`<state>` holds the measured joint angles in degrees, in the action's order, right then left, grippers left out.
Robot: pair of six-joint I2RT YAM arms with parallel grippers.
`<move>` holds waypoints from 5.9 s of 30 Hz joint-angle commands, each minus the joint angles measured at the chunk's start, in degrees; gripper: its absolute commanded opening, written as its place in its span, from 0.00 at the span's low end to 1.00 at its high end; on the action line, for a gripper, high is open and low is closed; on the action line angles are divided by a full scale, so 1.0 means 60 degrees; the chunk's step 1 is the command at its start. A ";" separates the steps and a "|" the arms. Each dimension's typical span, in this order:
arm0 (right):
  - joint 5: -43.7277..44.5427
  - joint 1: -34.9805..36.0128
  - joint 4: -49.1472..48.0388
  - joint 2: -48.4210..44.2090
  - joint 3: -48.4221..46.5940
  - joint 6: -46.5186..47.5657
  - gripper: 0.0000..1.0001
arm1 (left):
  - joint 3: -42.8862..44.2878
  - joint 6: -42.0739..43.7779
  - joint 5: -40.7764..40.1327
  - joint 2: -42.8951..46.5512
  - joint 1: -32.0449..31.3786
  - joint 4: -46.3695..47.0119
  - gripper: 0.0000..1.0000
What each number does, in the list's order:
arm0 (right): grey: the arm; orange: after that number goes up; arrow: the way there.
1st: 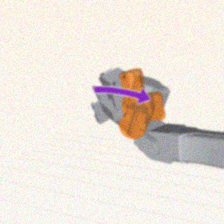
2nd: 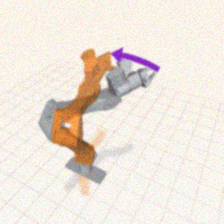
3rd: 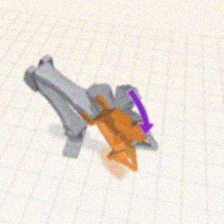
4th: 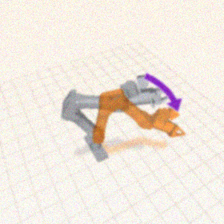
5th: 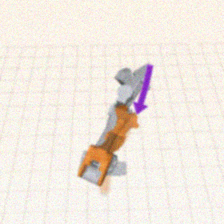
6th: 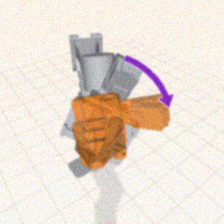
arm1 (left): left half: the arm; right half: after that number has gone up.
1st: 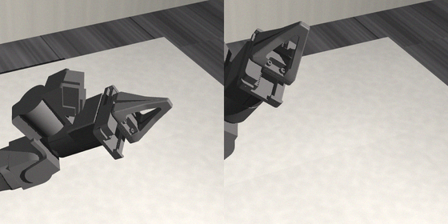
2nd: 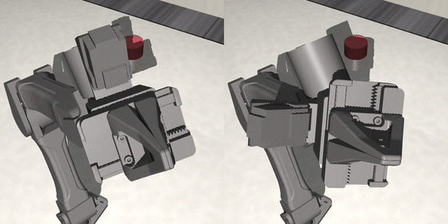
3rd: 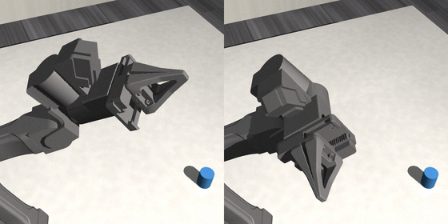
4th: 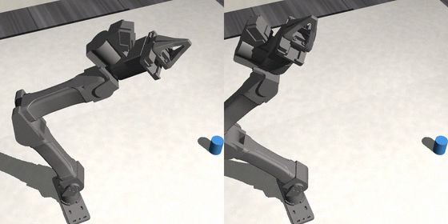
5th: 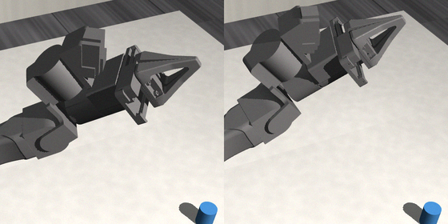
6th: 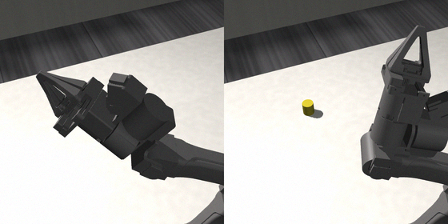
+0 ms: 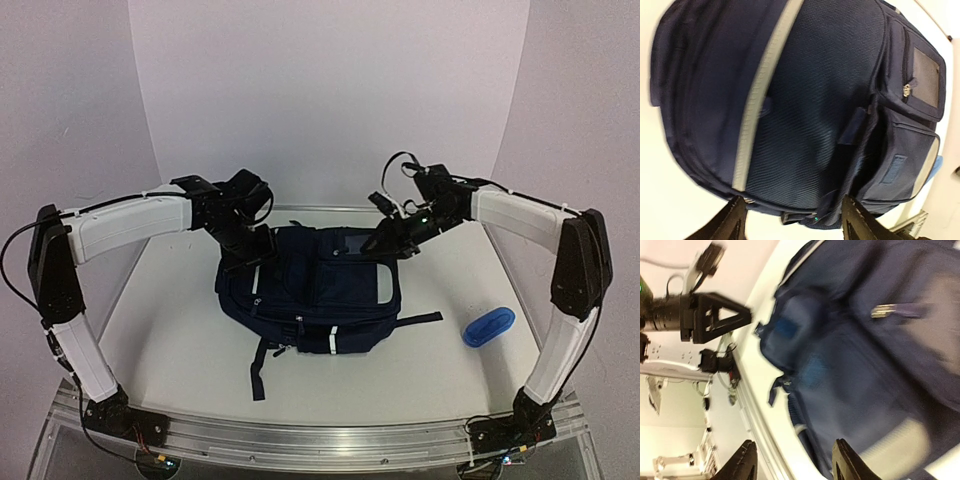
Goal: Pack the student bag
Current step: Place the personal item in the student bag, then adjust the student bag at the center of the board, then pick up the personal item from the center of the board.
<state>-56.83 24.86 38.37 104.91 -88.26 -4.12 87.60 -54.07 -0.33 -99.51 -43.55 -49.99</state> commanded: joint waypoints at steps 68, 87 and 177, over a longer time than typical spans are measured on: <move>0.0899 -0.1426 0.1813 0.1075 0.1073 0.1301 0.84 | 0.5456 0.2310 0.3382 -0.4275 -0.0632 0.1020 0.97; 0.0754 -0.0872 0.1745 0.0649 0.1843 0.2590 0.84 | -0.2653 -0.0841 -0.0133 0.1565 0.0256 0.0334 1.00; 0.7493 -0.5505 0.1526 -0.1845 0.4442 1.9439 0.98 | 0.0161 0.1966 0.3846 -0.1114 0.1704 0.1759 1.00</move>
<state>-13.51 -7.86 54.35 93.21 -62.29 108.52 86.94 -43.05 23.84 -110.13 -32.92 -39.00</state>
